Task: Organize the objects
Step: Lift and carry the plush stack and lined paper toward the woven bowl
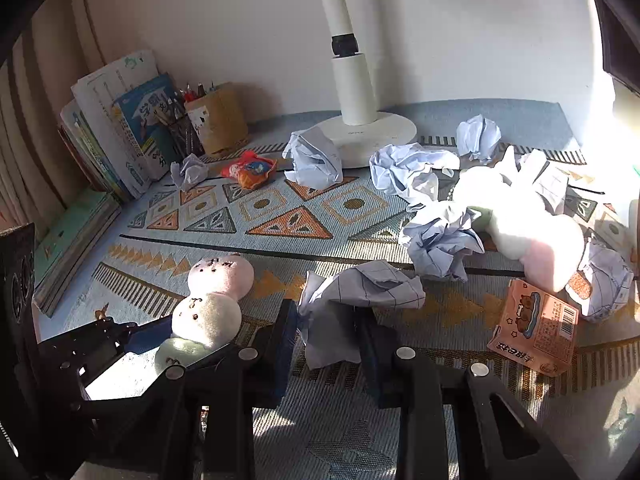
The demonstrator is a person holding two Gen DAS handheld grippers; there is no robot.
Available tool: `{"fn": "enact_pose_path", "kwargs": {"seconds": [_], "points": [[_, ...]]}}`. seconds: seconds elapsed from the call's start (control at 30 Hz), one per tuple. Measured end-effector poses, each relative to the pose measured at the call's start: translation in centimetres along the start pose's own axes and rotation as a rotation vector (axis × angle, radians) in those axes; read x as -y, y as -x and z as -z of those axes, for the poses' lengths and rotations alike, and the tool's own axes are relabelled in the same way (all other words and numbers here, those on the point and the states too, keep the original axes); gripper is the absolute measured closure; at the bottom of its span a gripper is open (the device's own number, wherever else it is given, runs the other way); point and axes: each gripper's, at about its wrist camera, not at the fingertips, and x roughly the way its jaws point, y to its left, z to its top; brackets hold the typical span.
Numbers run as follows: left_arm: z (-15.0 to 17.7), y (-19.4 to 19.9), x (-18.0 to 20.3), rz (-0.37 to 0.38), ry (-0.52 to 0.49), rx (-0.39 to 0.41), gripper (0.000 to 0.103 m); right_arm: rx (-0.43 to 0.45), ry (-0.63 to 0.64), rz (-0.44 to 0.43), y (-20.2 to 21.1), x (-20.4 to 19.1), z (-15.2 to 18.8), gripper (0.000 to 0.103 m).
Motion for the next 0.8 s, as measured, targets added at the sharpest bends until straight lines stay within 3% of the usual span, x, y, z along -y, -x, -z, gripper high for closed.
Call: {"fn": "enact_pose_path", "kwargs": {"seconds": [0.1, 0.2, 0.33, 0.4, 0.47, 0.57, 0.7, 0.8], "points": [[0.1, 1.3, -0.4, 0.033, 0.035, 0.045, 0.054, 0.05, -0.063, -0.034, 2.6, 1.1, 0.9, 0.075], [0.2, 2.3, -0.4, 0.088, 0.061, 0.067, 0.054, -0.013, -0.123, -0.103, 3.7, 2.2, 2.8, 0.075], [0.5, 2.4, 0.7, 0.105, 0.04, 0.112, 0.054, -0.047, -0.163, -0.116, 4.9, 3.5, 4.1, 0.073], [0.8, 2.6, 1.0, 0.11, 0.031, 0.133, 0.054, -0.087, -0.171, -0.093, 4.8, 3.8, 4.5, 0.067], [0.9, 3.1, 0.9, 0.125, 0.022, 0.17, 0.053, -0.147, -0.158, -0.063, 4.6, 3.8, 5.2, 0.045], [1.1, 3.4, 0.6, 0.144, 0.029, 0.177, 0.053, -0.146, -0.082, -0.011, 5.8, 3.3, 6.3, 0.037], [1.0, 3.2, 0.3, 0.163, 0.044, 0.17, 0.053, -0.11, 0.008, 0.048, 7.1, 2.6, 5.7, 0.037], [1.0, 3.1, 0.6, 0.159, 0.033, 0.165, 0.053, -0.085, 0.035, 0.06, 6.5, 2.0, 4.7, 0.023]]}}
